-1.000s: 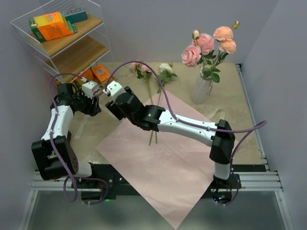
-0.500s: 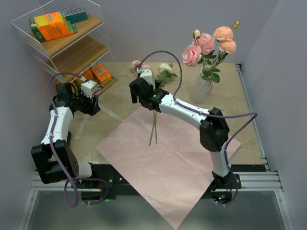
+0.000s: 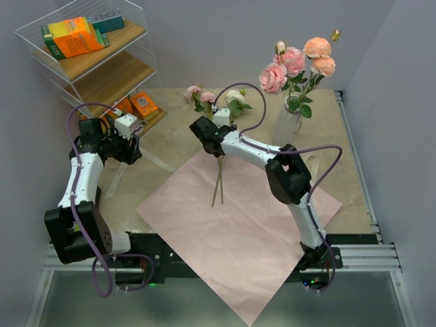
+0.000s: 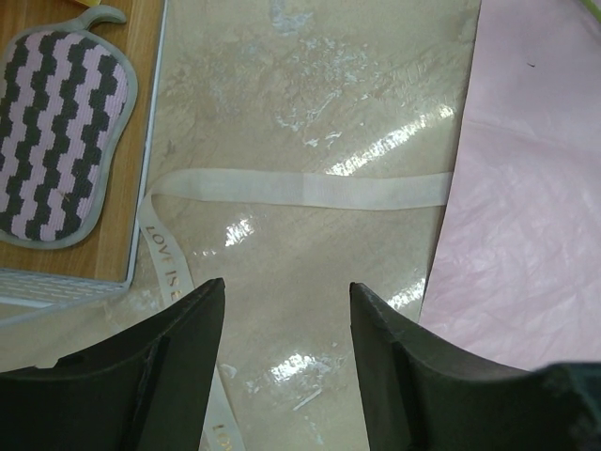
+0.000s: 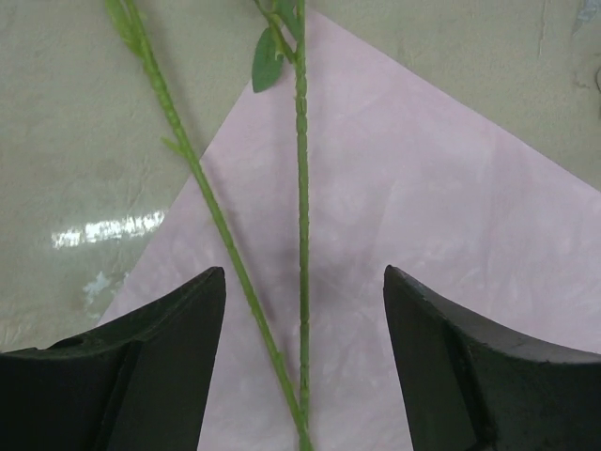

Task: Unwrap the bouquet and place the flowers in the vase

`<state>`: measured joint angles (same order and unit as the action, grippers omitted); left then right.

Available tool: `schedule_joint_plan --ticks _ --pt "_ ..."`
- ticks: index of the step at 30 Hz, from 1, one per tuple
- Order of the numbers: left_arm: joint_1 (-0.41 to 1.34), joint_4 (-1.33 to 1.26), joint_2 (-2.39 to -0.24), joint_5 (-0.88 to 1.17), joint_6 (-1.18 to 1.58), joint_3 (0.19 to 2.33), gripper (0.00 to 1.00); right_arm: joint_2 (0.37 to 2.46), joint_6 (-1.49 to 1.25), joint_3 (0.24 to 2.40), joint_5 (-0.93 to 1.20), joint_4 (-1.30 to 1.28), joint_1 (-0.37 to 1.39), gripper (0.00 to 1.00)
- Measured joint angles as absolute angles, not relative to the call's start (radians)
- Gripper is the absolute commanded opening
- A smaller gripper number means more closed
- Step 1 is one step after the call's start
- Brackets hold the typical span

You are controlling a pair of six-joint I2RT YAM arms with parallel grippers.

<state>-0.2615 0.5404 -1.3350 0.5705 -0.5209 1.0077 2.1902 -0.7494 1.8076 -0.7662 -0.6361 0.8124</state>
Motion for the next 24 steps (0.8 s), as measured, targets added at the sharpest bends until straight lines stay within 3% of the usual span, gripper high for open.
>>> schedule_joint_plan --ticks 16,24 --pt "-0.262 0.522 -1.335 0.541 -0.544 0.967 0.61 2.402 -0.771 2.039 -0.768 -0.647 0.751 0.64" --pt "-0.262 0.511 -1.335 0.527 -0.547 0.966 0.61 2.432 -0.778 2.051 -0.767 -0.676 0.734 0.64"
